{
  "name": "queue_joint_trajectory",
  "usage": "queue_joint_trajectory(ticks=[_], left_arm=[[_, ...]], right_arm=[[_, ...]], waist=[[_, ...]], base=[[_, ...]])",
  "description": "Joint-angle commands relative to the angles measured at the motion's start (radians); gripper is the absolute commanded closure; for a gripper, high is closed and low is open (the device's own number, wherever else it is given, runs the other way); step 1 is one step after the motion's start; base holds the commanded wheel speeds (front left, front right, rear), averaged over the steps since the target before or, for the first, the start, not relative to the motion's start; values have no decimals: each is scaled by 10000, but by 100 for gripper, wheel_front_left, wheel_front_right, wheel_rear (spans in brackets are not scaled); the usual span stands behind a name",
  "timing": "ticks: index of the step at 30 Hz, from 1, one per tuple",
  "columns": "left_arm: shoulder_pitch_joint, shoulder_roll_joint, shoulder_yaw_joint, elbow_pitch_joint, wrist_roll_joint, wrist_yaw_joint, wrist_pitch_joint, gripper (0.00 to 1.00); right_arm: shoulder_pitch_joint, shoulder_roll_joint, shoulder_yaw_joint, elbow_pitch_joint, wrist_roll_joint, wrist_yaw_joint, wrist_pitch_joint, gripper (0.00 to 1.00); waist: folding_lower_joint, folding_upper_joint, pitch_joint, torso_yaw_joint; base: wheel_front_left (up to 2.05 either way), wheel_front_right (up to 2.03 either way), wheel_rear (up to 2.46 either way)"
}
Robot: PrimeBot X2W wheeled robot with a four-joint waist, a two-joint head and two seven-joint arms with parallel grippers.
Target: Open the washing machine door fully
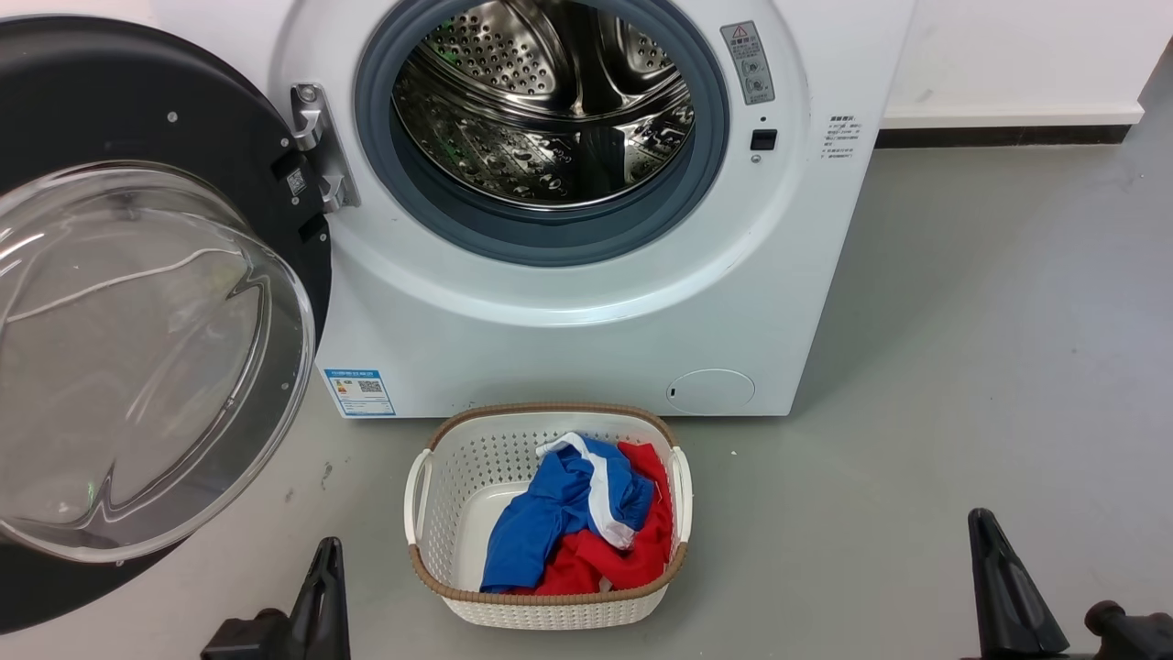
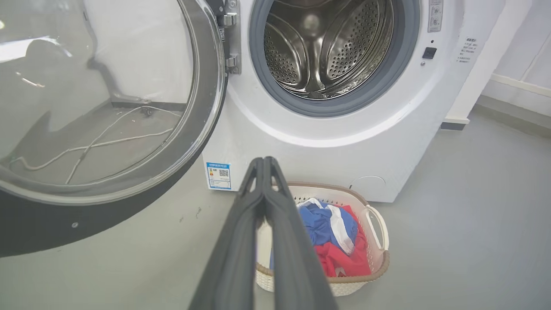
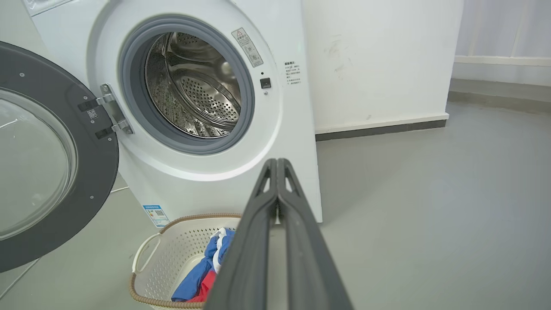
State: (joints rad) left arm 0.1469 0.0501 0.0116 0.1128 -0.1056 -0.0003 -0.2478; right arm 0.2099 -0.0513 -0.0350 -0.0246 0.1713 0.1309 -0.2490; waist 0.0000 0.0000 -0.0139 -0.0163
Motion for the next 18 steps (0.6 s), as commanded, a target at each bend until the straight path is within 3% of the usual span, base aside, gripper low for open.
queue_joint_trajectory(ticks=[1, 18], left_arm=[[-260, 4, 91, -67, -650, -66, 139, 100], [-769, 4, 278, 203, -3902, -351, 895, 100]], right_arm=[[-191, -68, 22, -43, 704, 0, 82, 100], [-904, -248, 92, 577, 4012, -1, 680, 100]], waist=[[0, 0, 4, 5], [0, 0, 28, 26]], base=[[0, 0, 0], [0, 0, 0]])
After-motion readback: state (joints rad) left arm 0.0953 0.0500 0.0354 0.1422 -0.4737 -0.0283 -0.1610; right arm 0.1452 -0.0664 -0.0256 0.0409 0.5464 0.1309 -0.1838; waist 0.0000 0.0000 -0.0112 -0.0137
